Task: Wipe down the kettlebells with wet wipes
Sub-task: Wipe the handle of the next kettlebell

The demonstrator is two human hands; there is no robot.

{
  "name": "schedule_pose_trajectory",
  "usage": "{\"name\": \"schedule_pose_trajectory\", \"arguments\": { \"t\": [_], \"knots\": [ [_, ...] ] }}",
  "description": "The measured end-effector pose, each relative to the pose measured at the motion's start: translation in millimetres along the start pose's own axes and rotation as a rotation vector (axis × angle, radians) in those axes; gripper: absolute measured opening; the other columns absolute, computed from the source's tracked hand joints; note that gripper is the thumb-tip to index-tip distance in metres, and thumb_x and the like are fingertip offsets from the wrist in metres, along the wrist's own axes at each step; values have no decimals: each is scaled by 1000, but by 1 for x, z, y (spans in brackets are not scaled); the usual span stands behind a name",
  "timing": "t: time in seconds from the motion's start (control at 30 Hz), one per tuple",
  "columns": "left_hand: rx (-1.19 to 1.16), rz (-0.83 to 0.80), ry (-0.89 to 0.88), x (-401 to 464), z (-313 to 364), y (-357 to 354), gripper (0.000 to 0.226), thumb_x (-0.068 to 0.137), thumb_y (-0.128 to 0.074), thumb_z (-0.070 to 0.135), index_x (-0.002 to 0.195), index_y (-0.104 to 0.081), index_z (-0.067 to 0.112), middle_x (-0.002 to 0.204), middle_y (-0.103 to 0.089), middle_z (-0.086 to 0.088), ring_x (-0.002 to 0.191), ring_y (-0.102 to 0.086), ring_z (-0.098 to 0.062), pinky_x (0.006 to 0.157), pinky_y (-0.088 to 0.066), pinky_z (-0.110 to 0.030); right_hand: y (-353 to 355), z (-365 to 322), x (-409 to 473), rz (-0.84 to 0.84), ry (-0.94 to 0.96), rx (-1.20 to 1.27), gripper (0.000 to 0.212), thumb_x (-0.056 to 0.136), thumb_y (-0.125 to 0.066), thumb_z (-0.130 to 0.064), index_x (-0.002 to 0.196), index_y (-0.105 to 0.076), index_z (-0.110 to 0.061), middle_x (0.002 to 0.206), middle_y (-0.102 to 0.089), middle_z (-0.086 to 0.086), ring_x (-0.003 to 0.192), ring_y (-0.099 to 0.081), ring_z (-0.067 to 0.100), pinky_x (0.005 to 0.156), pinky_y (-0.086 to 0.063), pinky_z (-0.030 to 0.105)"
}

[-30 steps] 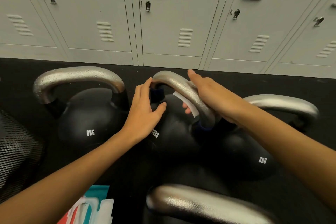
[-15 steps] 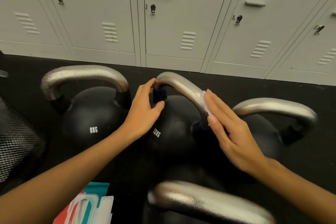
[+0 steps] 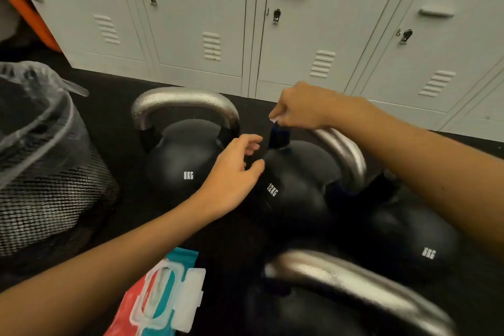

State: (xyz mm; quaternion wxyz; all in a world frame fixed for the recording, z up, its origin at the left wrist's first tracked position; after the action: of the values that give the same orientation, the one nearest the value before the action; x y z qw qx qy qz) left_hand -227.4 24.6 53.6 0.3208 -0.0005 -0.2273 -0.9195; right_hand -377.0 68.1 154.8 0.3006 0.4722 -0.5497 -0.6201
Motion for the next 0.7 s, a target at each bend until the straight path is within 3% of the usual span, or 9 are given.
{"name": "schedule_pose_trajectory", "arguments": {
  "t": [0.1, 0.3, 0.43, 0.57, 0.63, 0.7],
  "knots": [
    [63, -24, 12, -16, -6, 8, 35, 90, -59, 12, 122, -53, 23, 110, -57, 9, 107, -53, -4, 88, -43, -20, -2, -7, 34, -153, 1, -148, 29, 90, -60, -21, 114, -72, -9, 117, -70, 8, 105, -63, 28, 98, -49, 46],
    [229, -161, 15, -51, -8, 24, 36, 92, -58, 21, 125, -50, 30, 112, -56, 14, 108, -51, 2, 88, -42, -17, -18, -12, 62, -385, 5, -315, 22, 89, -67, -38, 93, -73, -17, 103, -70, 5, 101, -64, 29, 98, -50, 46],
    [341, -236, 20, -62, -6, 33, 37, 92, -58, 26, 127, -47, 34, 112, -54, 18, 107, -50, 2, 86, -40, -15, -22, -14, 49, -397, 85, -430, 33, 91, -60, -35, 119, -71, -23, 122, -67, -1, 112, -60, 26, 102, -46, 45],
    [412, -259, 26, -53, 0, 35, 38, 92, -58, 22, 129, -48, 26, 114, -56, 10, 107, -50, -1, 85, -38, -10, -7, -2, 28, -262, 177, -233, 30, 95, -56, -30, 120, -71, -24, 121, -69, -4, 112, -60, 22, 103, -44, 40],
    [450, -260, 10, -45, 4, 33, 38, 93, -58, 21, 130, -49, 22, 116, -56, 6, 108, -51, -5, 90, -39, -15, -3, 7, 25, -184, 162, -60, 23, 95, -58, -29, 110, -75, -23, 100, -72, -7, 98, -62, 20, 100, -45, 35],
    [497, -288, 9, -38, 8, 31, 39, 94, -56, 22, 131, -48, 20, 118, -54, 5, 111, -49, -7, 92, -34, -15, -4, 16, 27, -140, 75, 205, 18, 94, -61, -26, 94, -75, -15, 78, -67, -2, 73, -61, 18, 86, -51, 33]
  ]
}}
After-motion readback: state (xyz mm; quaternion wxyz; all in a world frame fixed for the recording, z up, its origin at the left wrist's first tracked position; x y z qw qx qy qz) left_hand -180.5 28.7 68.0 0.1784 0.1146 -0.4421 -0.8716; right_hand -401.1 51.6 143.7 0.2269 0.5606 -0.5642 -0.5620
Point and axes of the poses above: each hand's wrist, its own x-axis towards the middle knuckle, its own y-axis out of the back of the hand, z = x × y, the point moved 2 cm from there along x, towards the middle knuckle
